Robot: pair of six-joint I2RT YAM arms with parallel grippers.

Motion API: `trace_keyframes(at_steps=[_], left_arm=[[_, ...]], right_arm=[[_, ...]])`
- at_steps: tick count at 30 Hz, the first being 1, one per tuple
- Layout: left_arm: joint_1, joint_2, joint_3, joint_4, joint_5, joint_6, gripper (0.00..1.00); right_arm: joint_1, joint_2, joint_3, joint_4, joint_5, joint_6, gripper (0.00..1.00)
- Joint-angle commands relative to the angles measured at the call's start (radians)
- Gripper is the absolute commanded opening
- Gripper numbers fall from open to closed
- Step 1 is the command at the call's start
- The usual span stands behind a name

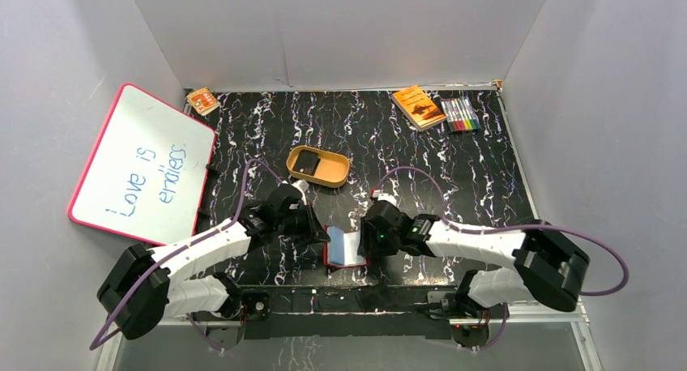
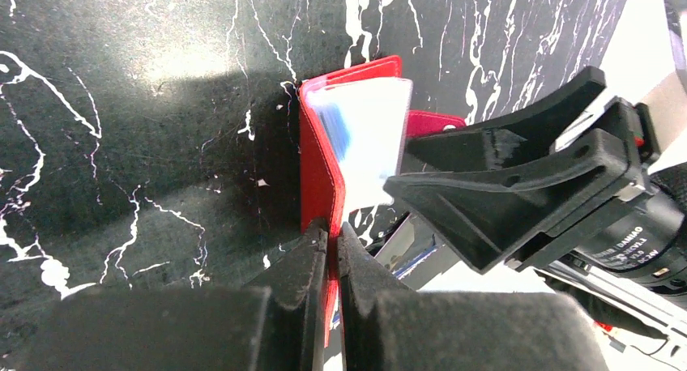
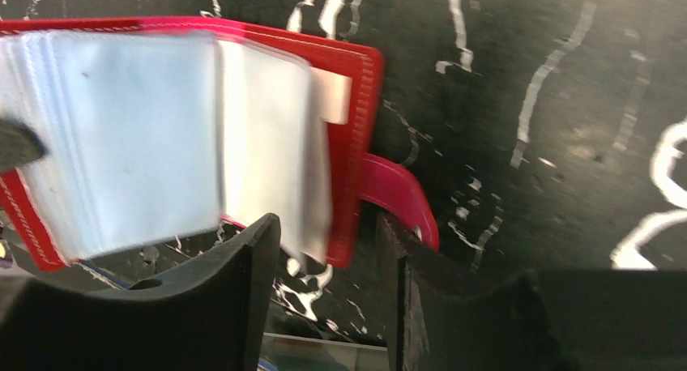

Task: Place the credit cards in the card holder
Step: Open the card holder at the center of the board.

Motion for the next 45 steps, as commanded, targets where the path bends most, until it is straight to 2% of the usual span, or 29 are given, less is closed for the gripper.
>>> trace_keyframes(at_steps=[1, 7, 11, 15, 23, 29, 45], left_arm=[[0.0, -0.022, 0.087, -0.109, -0.035, -0.009, 0.0], [0.001, -0.003, 0.178, -0.253, -0.118, -0.009, 0.0], [0.0, 0.015, 0.216, -0.299, -0.149, -0.015, 0.0], [0.0, 0.042, 0.228, -0.304, -0.155, -0.039, 0.0], [0.0, 0.053, 0.23, -0.285, -0.143, -0.068, 0.0], [0.001, 0.053, 0.224, -0.276, -0.136, -0.067, 0.0], [0.001, 0.028, 0.188, -0.253, -0.123, -0.078, 0.0]], right_arm=[[-0.026, -0.138, -0.018, -0.121, 0.079, 0.008, 0.59], [-0.03, -0.367, 0.049, -0.206, 0.118, -0.08, 0.62], [-0.029, -0.438, 0.083, -0.075, -0.026, -0.184, 0.61], [-0.026, -0.301, 0.139, 0.03, -0.193, -0.195, 0.64], [-0.023, -0.098, 0.113, 0.244, -0.187, -0.117, 0.76], [-0.023, -0.011, 0.13, 0.259, -0.186, -0.117, 0.79], [-0.022, 0.12, 0.161, 0.229, -0.192, -0.116, 0.74]])
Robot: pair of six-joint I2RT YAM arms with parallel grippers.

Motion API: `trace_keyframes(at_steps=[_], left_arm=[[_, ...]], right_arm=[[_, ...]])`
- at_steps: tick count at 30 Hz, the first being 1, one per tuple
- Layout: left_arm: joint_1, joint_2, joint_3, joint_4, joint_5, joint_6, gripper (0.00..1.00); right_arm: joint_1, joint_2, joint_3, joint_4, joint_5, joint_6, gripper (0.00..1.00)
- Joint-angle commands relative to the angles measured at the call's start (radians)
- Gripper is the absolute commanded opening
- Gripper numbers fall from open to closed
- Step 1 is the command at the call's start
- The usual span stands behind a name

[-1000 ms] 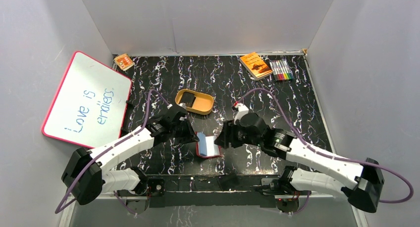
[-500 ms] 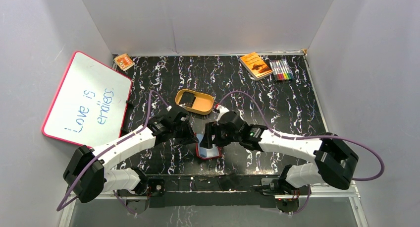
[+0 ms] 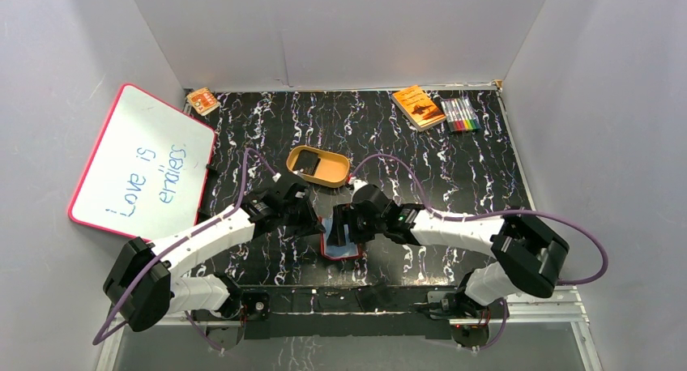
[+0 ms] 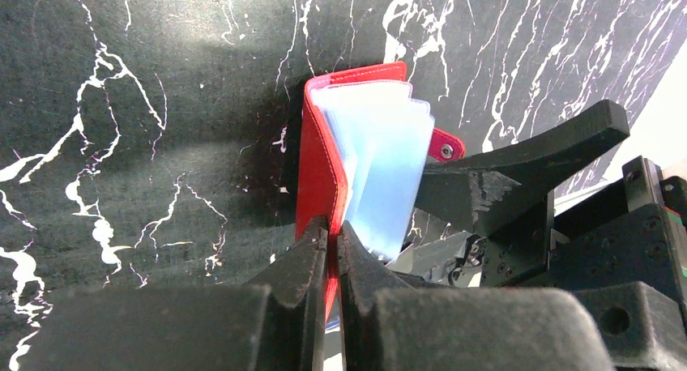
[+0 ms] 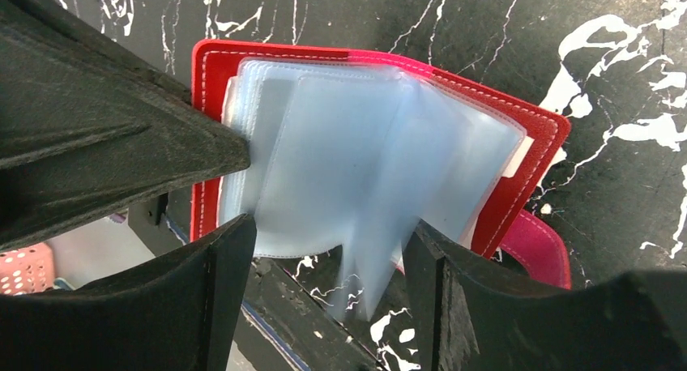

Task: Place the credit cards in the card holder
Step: Open the card holder at the center of the board.

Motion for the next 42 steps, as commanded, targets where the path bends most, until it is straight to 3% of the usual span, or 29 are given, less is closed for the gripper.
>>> trace_keyframes(at_steps=[1, 13, 18, 24, 29, 35, 42], left_arm=[[0.001, -0.035, -0.005, 0.007, 0.025, -0.015, 0.0], [0.001, -0.039, -0.033, 0.025, 0.033, -0.006, 0.0], [0.0, -0.031, -0.049, 0.039, 0.045, 0.001, 0.0], [0.001, -0.03, -0.069, 0.081, 0.084, 0.003, 0.0], [0.0, -0.028, -0.073, 0.098, 0.097, 0.003, 0.0], [0.0, -0.027, -0.084, 0.11, 0.109, 0.004, 0.0], [0.0, -0.032, -0.1, 0.115, 0.114, 0.003, 0.0]], right_arm=[[0.003, 0.02, 0.05, 0.004, 0.015, 0.003, 0.73], [0.002, -0.023, -0.01, -0.13, 0.147, 0.056, 0.63], [0.003, -0.135, -0.057, -0.172, 0.226, 0.076, 0.68], [0.002, -0.321, -0.175, 0.073, 0.125, 0.003, 0.7], [0.005, -0.228, -0.14, 0.2, -0.008, -0.013, 0.7], [0.004, -0.085, -0.076, 0.217, -0.05, 0.006, 0.71], [0.006, -0.036, -0.076, 0.246, -0.08, 0.016, 0.73]])
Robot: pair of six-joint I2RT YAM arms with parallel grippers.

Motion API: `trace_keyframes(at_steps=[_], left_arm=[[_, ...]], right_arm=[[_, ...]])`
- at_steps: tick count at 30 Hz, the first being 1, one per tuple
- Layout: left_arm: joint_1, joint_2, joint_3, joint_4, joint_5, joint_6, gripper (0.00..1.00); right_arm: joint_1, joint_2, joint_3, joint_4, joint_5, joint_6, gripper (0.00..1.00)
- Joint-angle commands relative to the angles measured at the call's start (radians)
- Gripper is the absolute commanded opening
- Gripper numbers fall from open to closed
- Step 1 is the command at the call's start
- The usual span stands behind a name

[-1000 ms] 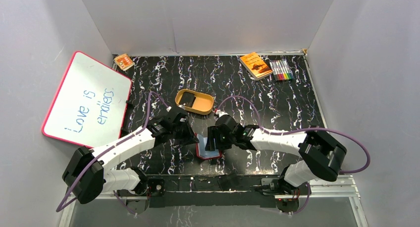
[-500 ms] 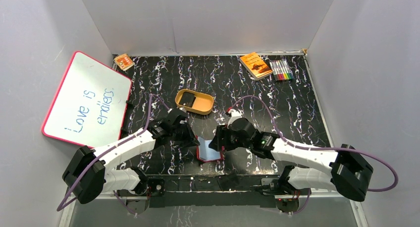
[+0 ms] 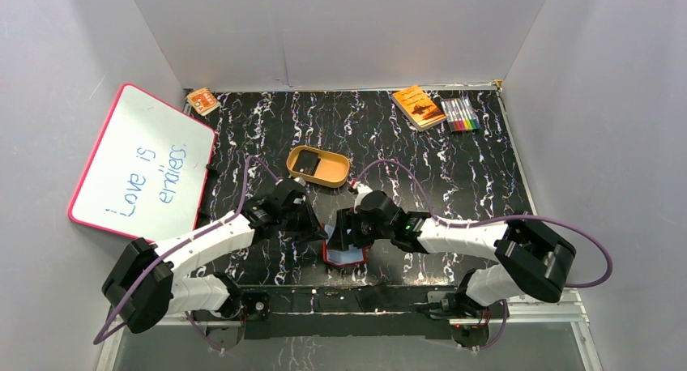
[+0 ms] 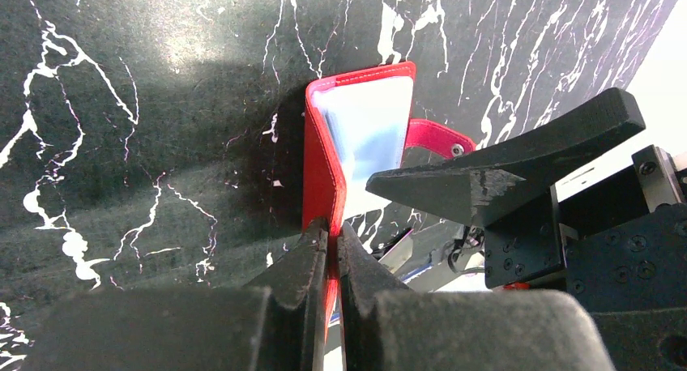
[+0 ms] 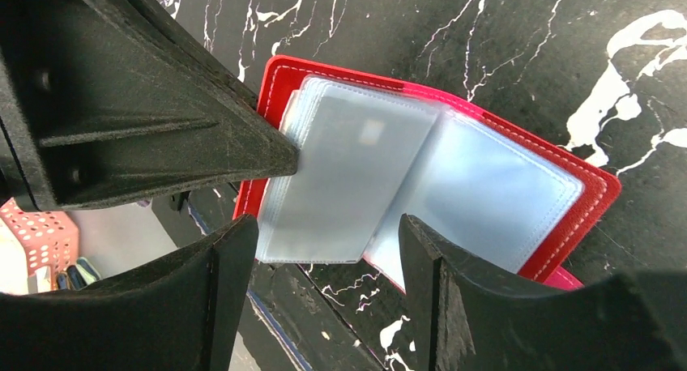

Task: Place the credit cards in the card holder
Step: Open the card holder at the center of the board.

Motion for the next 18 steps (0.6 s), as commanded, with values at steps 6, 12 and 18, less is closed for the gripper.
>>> trace_keyframes(at_steps=[6, 12, 18], left_arm=[[0.0, -0.015, -0.013, 0.012, 0.043, 0.004, 0.0], [0.001, -0.02, -0.017, 0.008, 0.038, 0.009, 0.0], [0.0, -0.027, -0.027, 0.004, 0.031, 0.01, 0.0]], right_arm=[[0.006, 0.029, 0.043, 0.04, -0.023, 0.009, 0.71], [0.005, 0.032, 0.041, -0.032, 0.023, 0.019, 0.6], [0.006, 0.0, 0.012, -0.094, 0.086, 0.047, 0.52]])
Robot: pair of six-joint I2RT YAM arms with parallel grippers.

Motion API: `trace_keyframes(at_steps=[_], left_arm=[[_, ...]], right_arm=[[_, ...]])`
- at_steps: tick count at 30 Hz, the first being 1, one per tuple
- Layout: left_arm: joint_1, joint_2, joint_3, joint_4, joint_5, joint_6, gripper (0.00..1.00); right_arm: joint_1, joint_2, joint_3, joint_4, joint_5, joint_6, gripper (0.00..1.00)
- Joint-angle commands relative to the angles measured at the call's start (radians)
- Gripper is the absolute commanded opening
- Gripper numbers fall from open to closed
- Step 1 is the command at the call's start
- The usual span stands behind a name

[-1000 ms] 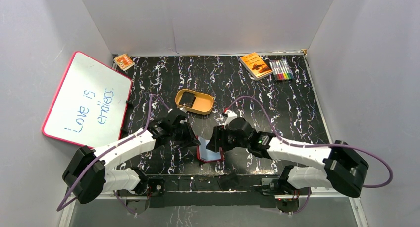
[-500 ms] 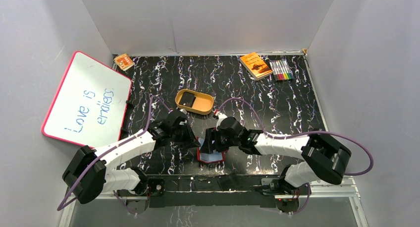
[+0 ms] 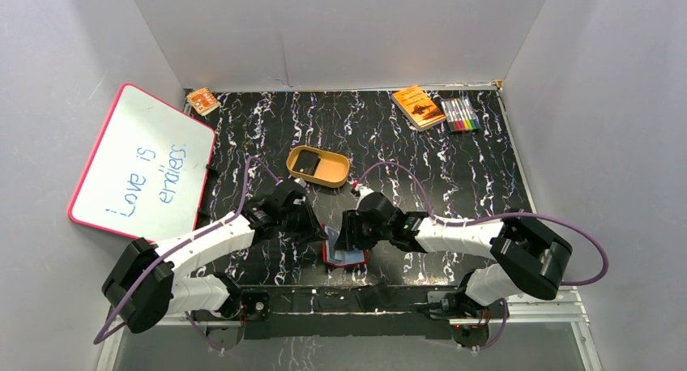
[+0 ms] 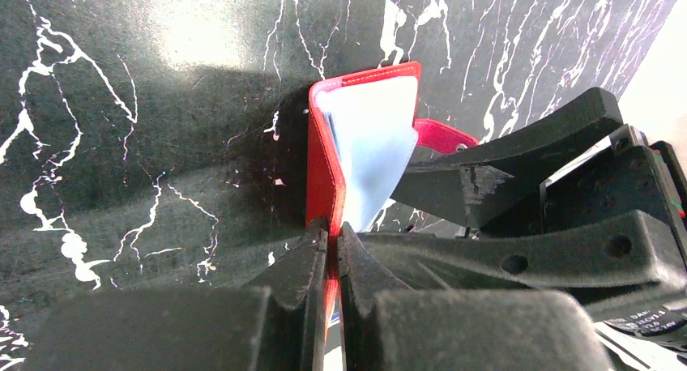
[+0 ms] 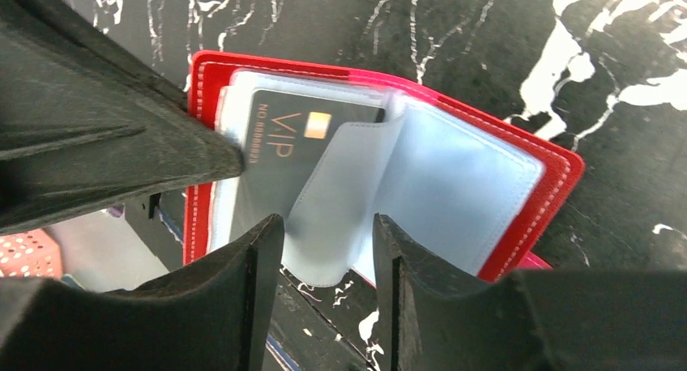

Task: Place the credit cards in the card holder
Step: Open the card holder at the center of the board.

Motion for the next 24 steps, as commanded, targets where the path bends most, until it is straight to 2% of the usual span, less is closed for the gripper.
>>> trace_keyframes(at_steps=[1, 7, 18, 21, 24], left_arm=[[0.001, -0.027, -0.011, -0.008, 0.018, 0.007, 0.0], [0.001, -0.022, -0.017, -0.015, 0.017, 0.019, 0.0], [0.0, 0.018, -0.054, -0.032, -0.033, 0.063, 0.0], [0.001, 0.036, -0.057, -0.025, -0.044, 0.073, 0.0], [0.0, 0.057, -0.055, -0.016, -0.049, 0.078, 0.0]], right_arm=[[0.005, -0.034, 0.004, -0.052, 0.071, 0.026, 0.51], [0.005, -0.075, -0.022, -0.154, 0.156, 0.063, 0.47], [0.005, -0.305, -0.049, -0.378, 0.302, 0.079, 0.53], [0.004, -0.362, -0.023, -0.395, 0.285, 0.028, 0.54], [0.004, -0.375, -0.004, -0.334, 0.21, -0.023, 0.55]])
